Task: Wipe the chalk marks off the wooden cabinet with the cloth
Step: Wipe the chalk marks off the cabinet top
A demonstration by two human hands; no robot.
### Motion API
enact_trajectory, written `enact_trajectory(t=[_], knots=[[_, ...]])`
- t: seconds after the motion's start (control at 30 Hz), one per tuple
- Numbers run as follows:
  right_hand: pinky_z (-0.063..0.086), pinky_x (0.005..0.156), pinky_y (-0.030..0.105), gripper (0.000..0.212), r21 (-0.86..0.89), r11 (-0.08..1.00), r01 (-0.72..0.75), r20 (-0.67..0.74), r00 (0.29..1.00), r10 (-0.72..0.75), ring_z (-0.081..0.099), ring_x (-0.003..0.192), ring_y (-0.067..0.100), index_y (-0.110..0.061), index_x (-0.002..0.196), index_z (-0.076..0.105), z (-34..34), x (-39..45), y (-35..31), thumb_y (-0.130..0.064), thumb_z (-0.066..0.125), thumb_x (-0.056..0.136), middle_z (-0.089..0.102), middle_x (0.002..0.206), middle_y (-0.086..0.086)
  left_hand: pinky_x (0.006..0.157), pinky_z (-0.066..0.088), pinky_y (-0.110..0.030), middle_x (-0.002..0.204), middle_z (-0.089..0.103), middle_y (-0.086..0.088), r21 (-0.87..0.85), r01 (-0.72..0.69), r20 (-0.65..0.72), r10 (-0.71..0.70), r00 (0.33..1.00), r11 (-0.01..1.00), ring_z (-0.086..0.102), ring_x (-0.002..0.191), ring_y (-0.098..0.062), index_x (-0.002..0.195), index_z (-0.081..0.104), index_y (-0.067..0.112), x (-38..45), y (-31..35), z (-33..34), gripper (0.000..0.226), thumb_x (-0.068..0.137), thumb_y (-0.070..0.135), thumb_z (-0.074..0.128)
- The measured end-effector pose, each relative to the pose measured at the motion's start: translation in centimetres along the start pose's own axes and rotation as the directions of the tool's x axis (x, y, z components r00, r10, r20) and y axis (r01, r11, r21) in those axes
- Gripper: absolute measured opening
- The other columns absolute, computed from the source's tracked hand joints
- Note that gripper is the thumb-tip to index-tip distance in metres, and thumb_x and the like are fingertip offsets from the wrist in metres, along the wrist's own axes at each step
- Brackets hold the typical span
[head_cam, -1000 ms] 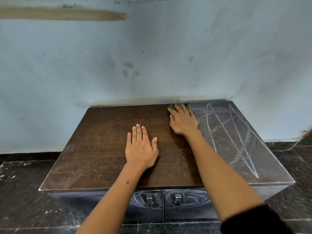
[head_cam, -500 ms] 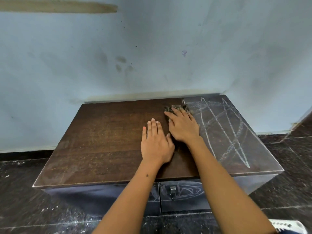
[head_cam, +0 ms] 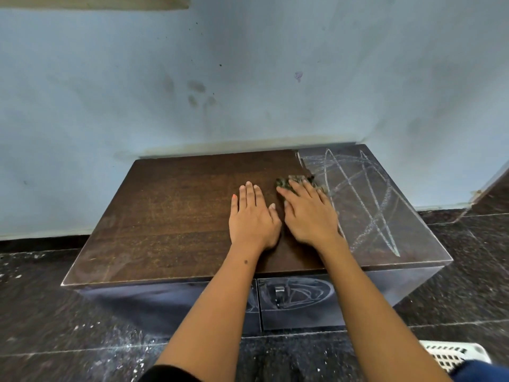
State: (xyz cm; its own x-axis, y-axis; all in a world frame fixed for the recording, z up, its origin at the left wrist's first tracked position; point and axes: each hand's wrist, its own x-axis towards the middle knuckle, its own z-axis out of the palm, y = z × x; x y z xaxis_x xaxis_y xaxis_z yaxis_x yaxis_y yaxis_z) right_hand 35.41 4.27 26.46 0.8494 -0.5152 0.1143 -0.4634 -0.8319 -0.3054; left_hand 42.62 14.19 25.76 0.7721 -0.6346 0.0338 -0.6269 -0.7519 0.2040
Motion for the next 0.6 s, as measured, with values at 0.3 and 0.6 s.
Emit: enact_trajectory(t=[0.3, 0.6], knots=[[0.011, 0.118, 0.039, 0.043, -0.028, 1.000, -0.009, -0.099, 0.995, 0.006, 0.015, 0.144, 0.016, -0.038, 0.139, 0.037, 0.2, -6.2, 0.7, -0.031, 0.028, 0.098, 0.027, 0.153, -0.007, 0.119, -0.002, -0.038, 0.159, -0.002, -0.012, 0.014, 0.002, 0.011, -0.002, 1.000, 1.000, -0.004, 0.146, -0.023, 0.150, 0.004, 0.004, 0.0, 0.0, 0.0, 0.061, 0.100, 0.037, 0.015], [0.008, 0.118, 0.041, 0.043, 0.004, 1.000, -0.001, 0.060, 0.998, 0.000, 0.010, 0.145, 0.019, -0.035, 0.143, 0.034, -1.3, -0.4, 0.8, -0.029, 0.028, 0.100, 0.021, 0.156, -0.003, 0.117, -0.005, -0.040, 0.158, -0.003, -0.014, 0.049, 0.031, 0.045, -0.034, 0.998, 0.998, -0.005, 0.146, -0.025, 0.150, 0.002, 0.004, -1.3, 0.9, -0.1, 0.062, 0.100, 0.038, 0.015]])
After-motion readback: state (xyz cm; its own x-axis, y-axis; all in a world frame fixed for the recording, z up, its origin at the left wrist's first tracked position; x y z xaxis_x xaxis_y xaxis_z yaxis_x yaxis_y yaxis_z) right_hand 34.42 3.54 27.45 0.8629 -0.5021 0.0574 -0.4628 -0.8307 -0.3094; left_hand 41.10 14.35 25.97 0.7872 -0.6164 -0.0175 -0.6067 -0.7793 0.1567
